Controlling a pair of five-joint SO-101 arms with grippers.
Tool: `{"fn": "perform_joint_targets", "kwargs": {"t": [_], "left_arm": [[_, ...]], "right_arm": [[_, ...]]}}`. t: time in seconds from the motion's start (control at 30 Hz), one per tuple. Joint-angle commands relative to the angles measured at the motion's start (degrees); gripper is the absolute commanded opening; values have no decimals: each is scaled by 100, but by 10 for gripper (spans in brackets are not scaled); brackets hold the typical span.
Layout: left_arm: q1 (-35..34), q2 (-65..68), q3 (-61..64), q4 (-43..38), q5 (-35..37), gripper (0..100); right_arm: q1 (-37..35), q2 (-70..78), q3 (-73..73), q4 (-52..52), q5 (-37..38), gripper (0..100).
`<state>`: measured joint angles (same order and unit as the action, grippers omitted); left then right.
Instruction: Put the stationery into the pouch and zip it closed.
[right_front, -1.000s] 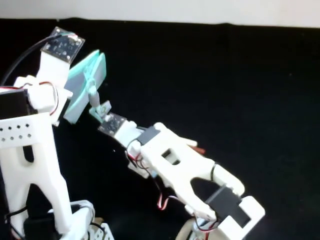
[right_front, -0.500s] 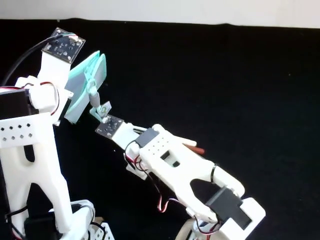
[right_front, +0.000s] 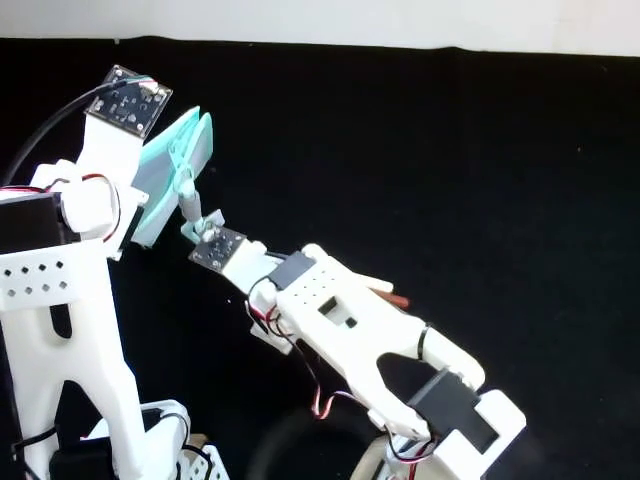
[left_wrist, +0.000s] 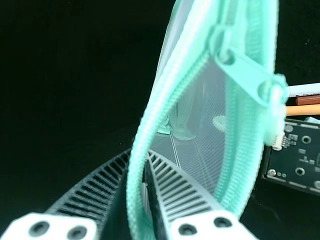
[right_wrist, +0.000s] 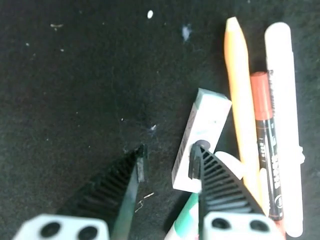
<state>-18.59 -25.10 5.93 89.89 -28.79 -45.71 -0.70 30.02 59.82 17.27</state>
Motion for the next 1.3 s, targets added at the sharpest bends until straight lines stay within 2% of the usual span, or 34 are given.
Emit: {"fn": "perform_joint_targets", "kwargs": {"t": [0.0,0.2,0.47,0.7,1.03,1.1,1.2,1.27], "left_arm": [[-92,92,31,-70,-35,7],[-92,92,40,-79,-35,7],[-92,92,40,-79,-35,7],[-92,92,40,-70,-26,7],[-92,92,40,-79,-18,7],[-92,92,40,-79,-18,7],[-92,92,48,-79,-18,7],[-92,92,48,-79,-18,7]], "right_arm": [[180,-66,-321,-31,-70,158],[532,-75,-549,119,-62,158],[514,-31,-734,321,-62,157],[523,75,-541,-75,-62,157],[523,760,-796,-75,-70,154],[523,752,-796,-75,-70,117],[532,743,-857,-84,-360,0],[576,743,-971,-57,-633,8]]}}
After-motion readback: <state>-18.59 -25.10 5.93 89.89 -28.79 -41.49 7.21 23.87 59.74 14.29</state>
